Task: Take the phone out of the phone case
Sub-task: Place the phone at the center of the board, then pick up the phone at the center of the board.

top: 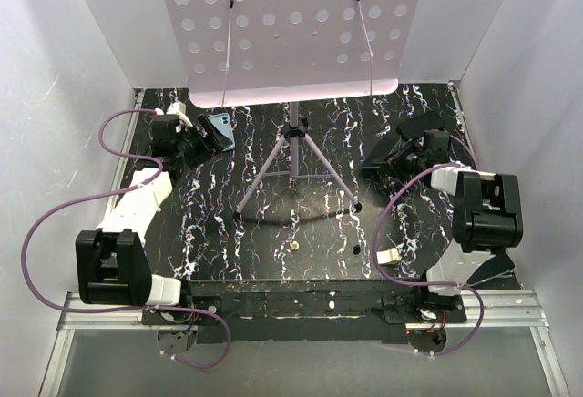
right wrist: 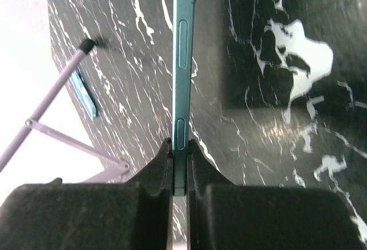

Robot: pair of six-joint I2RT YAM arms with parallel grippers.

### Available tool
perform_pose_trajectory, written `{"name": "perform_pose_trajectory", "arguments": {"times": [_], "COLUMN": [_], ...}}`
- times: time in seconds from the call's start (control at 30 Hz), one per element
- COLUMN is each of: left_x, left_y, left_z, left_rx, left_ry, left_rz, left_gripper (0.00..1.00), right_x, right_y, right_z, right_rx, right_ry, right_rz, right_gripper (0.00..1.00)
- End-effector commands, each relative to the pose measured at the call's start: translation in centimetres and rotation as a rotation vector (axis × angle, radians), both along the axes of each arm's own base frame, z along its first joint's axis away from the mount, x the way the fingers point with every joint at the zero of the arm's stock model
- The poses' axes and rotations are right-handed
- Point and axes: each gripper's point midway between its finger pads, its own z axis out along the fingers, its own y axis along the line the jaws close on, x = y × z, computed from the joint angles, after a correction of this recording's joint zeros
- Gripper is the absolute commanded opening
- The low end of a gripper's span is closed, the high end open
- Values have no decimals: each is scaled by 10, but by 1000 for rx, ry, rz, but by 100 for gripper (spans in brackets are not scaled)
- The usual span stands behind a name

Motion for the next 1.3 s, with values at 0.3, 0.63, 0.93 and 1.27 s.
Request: {"name": "perform_pose_trajectory", "arguments": {"times": [0.3, 0.63, 0.93, 1.27], "left_x": [-2, -2, -2, -2], "left_y": [-16, -23, -31, -40], "left_z": [17, 14, 12, 13], "left_rx": [-93, -141, -194, -250], "left_ry": [-46, -17, -9, -15], "left_rz": [-51, -84, -115, -146], "left_gripper": [78, 78, 77, 76], "right_x": [66, 44, 133, 233], "right_y": [26, -29, -91, -112], "right_z": [6, 35, 55, 42], "right_rx": [10, -263, -275, -132], "right_ry": [-62, 10, 7, -19], "right_rz": [-48, -158, -276, -304], "right_gripper": [38, 72, 48, 35]}}
